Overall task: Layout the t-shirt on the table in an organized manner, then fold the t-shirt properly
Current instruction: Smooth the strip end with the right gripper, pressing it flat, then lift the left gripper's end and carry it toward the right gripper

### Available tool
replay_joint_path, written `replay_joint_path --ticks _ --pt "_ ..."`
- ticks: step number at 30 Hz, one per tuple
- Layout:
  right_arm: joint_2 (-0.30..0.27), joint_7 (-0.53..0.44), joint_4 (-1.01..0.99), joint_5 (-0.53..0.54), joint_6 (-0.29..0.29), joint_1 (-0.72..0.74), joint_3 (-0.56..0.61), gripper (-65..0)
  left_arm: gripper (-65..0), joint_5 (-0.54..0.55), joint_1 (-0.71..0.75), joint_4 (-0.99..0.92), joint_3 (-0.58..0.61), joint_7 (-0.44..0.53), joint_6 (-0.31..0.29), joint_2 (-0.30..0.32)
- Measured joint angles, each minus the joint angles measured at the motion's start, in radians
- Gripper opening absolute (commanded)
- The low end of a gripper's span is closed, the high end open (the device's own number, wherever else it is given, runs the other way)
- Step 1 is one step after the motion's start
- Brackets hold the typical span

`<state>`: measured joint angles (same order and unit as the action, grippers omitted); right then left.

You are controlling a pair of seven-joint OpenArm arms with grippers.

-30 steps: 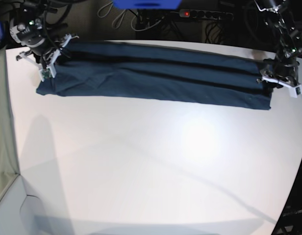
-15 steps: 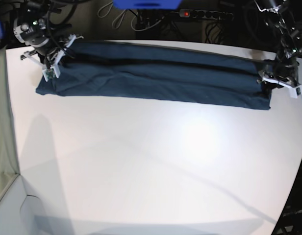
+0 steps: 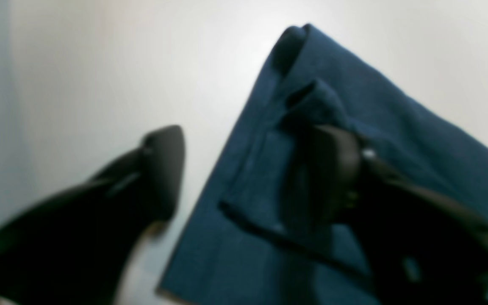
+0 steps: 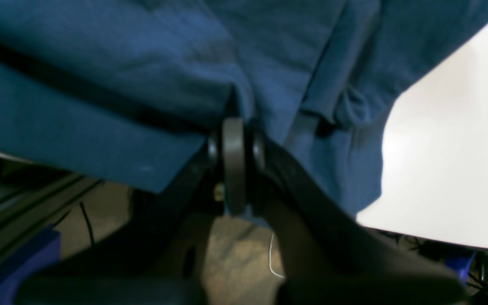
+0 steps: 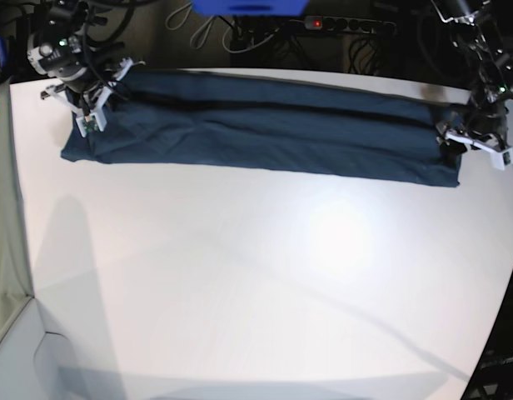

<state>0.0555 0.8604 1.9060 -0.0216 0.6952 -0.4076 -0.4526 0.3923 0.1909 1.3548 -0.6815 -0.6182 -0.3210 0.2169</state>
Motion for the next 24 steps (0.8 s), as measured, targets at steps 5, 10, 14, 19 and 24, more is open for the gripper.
replay_joint_path --ticks 5,10,14,19,24 --pt "0.0 0.0 0.0 0.0 0.0 0.003 0.0 -65.0 -48.3 0.006 -0.002 0.0 0.062 0.014 0.006 0.001" --pt "0.0 -0.002 -0.002 0.001 0.0 0.028 0.0 -65.0 -49.8 0.01 -0.003 -0.011 0.06 0.033 0.006 -0.014" --pt "0.0 0.003 -0.002 0.0 0.0 0.029 -0.001 -65.0 -61.5 0.02 -0.003 -0.018 0.06 0.037 0.003 -0.014" --pt "0.0 -0.007 -0.071 -0.003 0.0 0.078 -0.001 -65.0 -65.0 0.004 -0.001 0.035 0.057 -0.015 0.004 -0.027" --pt "-0.01 -0.038 -0.134 0.006 0.0 0.114 -0.005 -65.0 -65.0 -0.017 0.019 0.129 0.06 -0.06 0.006 -0.057"
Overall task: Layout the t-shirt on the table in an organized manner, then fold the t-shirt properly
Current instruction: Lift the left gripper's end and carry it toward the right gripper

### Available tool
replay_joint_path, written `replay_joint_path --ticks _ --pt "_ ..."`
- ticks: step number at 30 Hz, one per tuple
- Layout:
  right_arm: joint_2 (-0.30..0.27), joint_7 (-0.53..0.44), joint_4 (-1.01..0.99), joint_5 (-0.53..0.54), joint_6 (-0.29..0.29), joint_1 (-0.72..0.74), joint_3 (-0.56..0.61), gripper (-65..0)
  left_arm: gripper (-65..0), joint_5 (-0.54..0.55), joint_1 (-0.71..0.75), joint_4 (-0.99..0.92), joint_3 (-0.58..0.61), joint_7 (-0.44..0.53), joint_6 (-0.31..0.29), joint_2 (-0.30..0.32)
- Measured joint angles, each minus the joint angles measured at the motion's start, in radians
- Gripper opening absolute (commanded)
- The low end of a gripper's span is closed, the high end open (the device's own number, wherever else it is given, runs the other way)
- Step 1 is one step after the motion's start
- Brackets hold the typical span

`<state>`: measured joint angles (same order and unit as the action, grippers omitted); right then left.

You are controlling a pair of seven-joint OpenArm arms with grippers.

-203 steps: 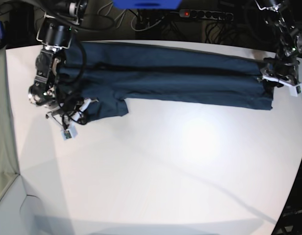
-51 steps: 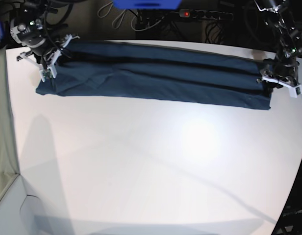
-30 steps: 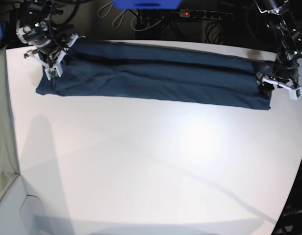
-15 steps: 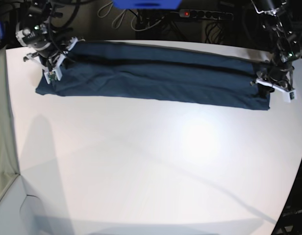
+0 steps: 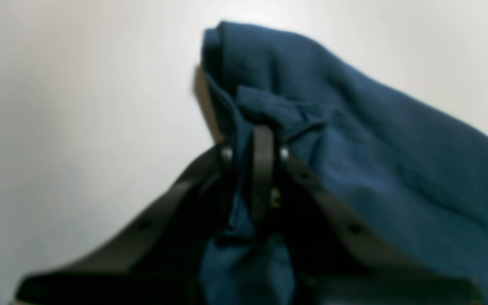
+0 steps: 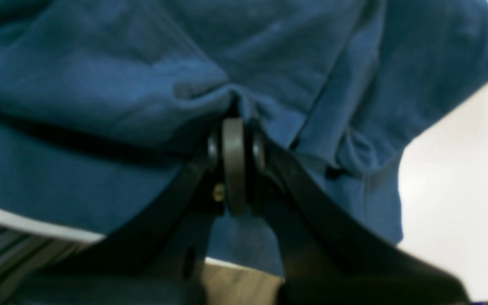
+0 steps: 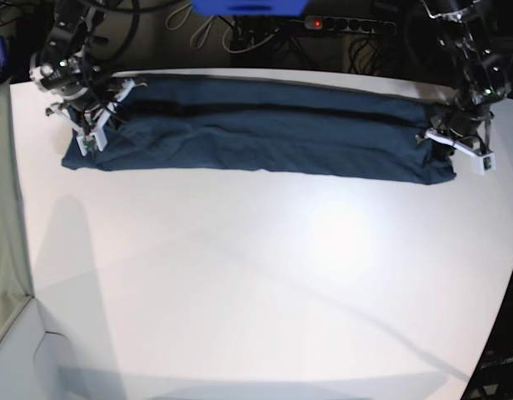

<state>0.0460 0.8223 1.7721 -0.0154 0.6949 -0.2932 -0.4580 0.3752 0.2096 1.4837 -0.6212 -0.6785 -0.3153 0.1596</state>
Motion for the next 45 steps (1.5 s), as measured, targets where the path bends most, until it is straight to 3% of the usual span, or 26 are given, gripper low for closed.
replay_joint_path --ticks 14,31,37,45 --pt "-0.01 -0.053 -0.043 0.013 -0.003 0.018 0.001 -65.0 -65.0 -0.002 0.058 0.425 0.039 -0.003 0.0 -0.168" --pt "-0.01 -0.053 -0.044 0.013 -0.003 0.018 0.001 -65.0 -65.0 -0.011 0.114 0.393 0.586 -0.006 0.013 -0.163" --pt "-0.01 -0.053 -0.044 0.012 -0.003 0.018 0.001 -65.0 -65.0 -0.011 0.085 0.337 0.684 -0.013 0.014 -0.178" --pt "-0.007 -0.054 -0.044 0.013 -0.003 0.018 0.001 -65.0 -65.0 -0.011 0.026 0.208 0.729 -0.008 0.019 -0.219"
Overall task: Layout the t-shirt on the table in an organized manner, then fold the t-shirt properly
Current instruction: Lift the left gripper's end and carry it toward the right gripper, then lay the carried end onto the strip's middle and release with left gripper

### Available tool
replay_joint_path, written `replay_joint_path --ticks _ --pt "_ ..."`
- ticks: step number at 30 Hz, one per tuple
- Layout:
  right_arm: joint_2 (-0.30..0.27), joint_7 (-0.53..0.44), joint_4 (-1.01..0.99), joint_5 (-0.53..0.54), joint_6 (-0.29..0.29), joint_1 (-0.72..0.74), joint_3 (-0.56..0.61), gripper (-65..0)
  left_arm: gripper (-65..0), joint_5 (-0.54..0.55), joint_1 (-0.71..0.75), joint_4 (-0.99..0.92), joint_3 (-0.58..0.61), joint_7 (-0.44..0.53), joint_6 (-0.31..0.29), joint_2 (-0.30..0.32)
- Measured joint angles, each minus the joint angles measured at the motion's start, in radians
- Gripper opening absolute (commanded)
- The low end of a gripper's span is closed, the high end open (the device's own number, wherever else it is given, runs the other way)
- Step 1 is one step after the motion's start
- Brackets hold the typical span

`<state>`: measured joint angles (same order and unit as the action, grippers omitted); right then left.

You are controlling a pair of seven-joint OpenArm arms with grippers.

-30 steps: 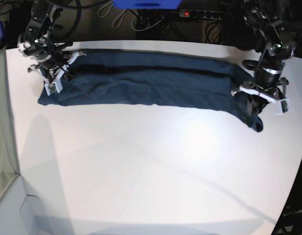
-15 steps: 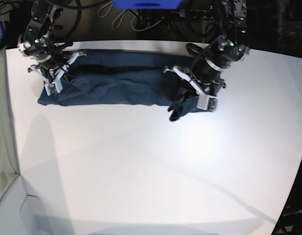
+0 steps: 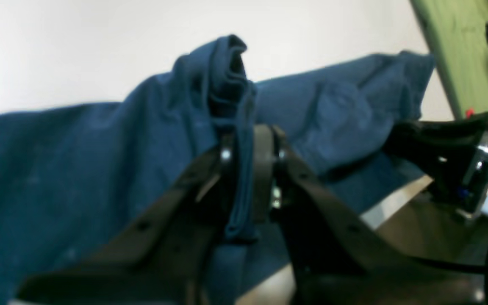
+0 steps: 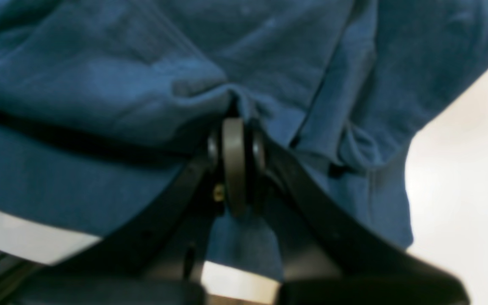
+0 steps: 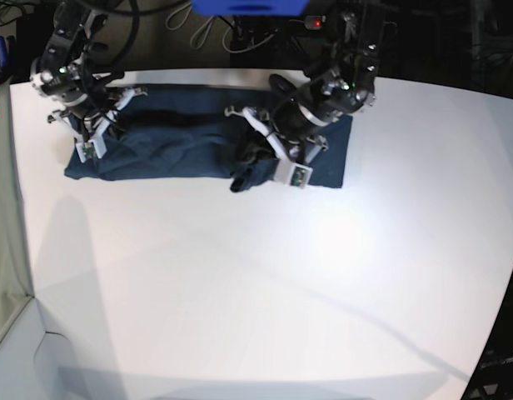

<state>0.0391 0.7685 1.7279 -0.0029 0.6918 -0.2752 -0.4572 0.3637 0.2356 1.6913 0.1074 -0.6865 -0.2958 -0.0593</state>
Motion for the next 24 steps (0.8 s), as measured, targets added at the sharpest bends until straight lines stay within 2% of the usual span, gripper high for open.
replay_joint_path --ticks 5,17,24 --pt "0.0 -0.002 0.0 0.0 0.0 0.0 0.0 -65.0 -65.0 0.0 -0.028 -0.037 0.0 0.011 0.003 -0.027" --pt "0.0 -0.003 0.0 0.0 0.0 0.0 0.0 -65.0 -63.9 0.0 -0.028 -0.039 0.067 0.005 0.001 -0.016" --pt "0.0 -0.003 0.0 0.0 0.0 0.0 0.0 -65.0 -42.8 0.0 -0.027 -0.039 0.072 0.006 0.001 -0.016"
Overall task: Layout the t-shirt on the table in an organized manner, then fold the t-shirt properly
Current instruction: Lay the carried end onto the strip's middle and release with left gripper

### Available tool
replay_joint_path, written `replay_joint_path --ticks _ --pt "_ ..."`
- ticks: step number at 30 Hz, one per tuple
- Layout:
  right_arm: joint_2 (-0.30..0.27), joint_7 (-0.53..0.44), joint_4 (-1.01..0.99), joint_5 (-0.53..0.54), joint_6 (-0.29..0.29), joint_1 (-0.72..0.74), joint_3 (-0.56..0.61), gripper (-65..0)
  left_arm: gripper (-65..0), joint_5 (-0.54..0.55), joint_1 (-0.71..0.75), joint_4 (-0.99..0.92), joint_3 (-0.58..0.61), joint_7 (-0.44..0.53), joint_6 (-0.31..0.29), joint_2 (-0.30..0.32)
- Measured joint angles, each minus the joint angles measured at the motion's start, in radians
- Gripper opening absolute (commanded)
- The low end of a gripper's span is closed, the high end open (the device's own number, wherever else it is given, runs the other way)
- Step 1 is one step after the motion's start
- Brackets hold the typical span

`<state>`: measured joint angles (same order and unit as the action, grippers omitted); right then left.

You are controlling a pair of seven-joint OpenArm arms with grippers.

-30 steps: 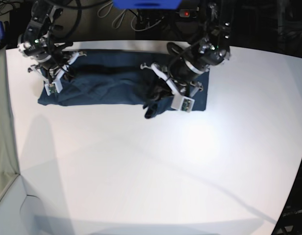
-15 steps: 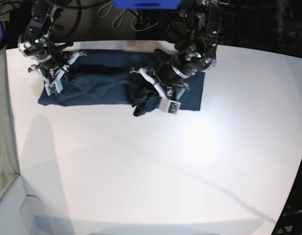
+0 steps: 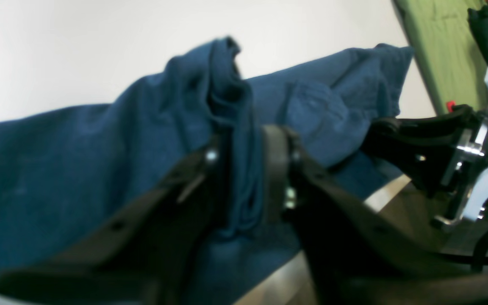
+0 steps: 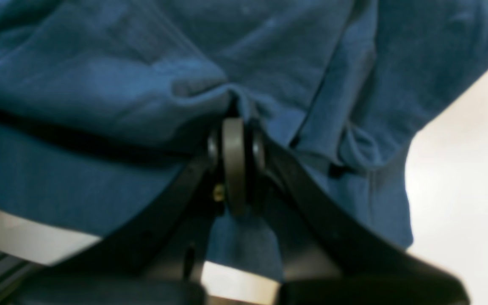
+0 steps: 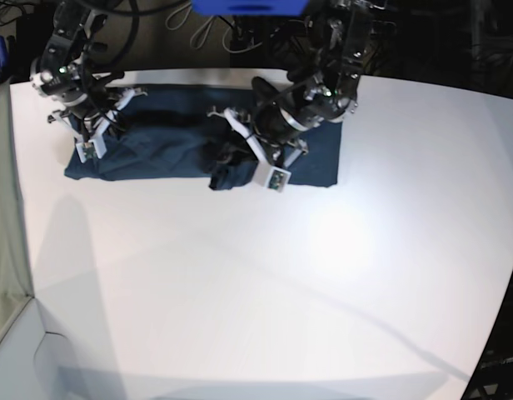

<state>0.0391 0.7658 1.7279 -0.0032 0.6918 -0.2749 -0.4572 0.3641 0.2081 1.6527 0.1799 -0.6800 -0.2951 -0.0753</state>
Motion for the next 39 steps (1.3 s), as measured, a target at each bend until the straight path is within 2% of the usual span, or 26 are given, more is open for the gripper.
replay_joint_path --ticks 2,7,11,13,16,18,20,22,25,28,33,39 --pt "0.0 0.0 0.0 0.0 0.0 0.0 0.0 -65.0 -40.2 0.0 0.0 0.0 0.001 0.0 0.0 0.0" --pt "0.0 0.0 0.0 0.0 0.0 0.0 0.0 -65.0 -40.0 0.007 0.002 0.016 0.0 -0.002 -0.005 0.0" --pt "0.0 0.0 0.0 0.0 0.0 0.0 0.0 -65.0 -40.2 0.013 0.005 0.124 -0.003 0.002 -0.013 0.005" --pt "0.0 0.002 0.001 0.0 0.0 0.001 0.0 -65.0 -40.3 0.024 0.005 0.178 -0.018 0.004 -0.016 0.033" --pt "0.001 0.004 0.001 0.0 0.0 0.003 0.0 -65.0 -41.1 0.016 0.006 0.194 -0.109 -0.002 -0.007 0.091" --pt "0.0 0.013 0.0 -0.004 0.0 0.012 0.0 -64.1 -44.8 0.012 0.01 0.168 -0.192 -0.01 -0.005 0.107" --pt "0.001 0.011 0.0 -0.008 0.0 0.014 0.0 -58.8 -49.2 0.016 0.01 0.114 -0.263 -0.001 -0.015 0.121" --pt "0.002 0.011 0.0 -0.001 0.003 0.014 0.0 -52.1 -50.0 0.01 0.01 0.055 -0.304 -0.009 -0.016 0.137" --pt "0.005 0.011 0.003 0.002 0.003 0.013 0.002 -40.6 -50.0 0.015 0.004 -0.032 -0.307 -0.006 -0.017 0.153" --pt "0.007 0.02 0.011 0.0 0.003 0.013 -0.002 -33.3 -50.2 0.019 -0.013 -0.097 -0.304 0.006 -0.019 0.156" --pt "0.008 0.101 0.084 -0.025 0.003 0.002 -0.005 -25.2 -50.2 0.042 -0.034 -0.167 -0.307 0.048 -0.027 0.152" --pt "0.008 0.132 0.146 -0.022 0.003 0.014 -0.006 -22.4 -50.2 0.049 -0.034 -0.174 -0.31 0.056 -0.031 0.152"
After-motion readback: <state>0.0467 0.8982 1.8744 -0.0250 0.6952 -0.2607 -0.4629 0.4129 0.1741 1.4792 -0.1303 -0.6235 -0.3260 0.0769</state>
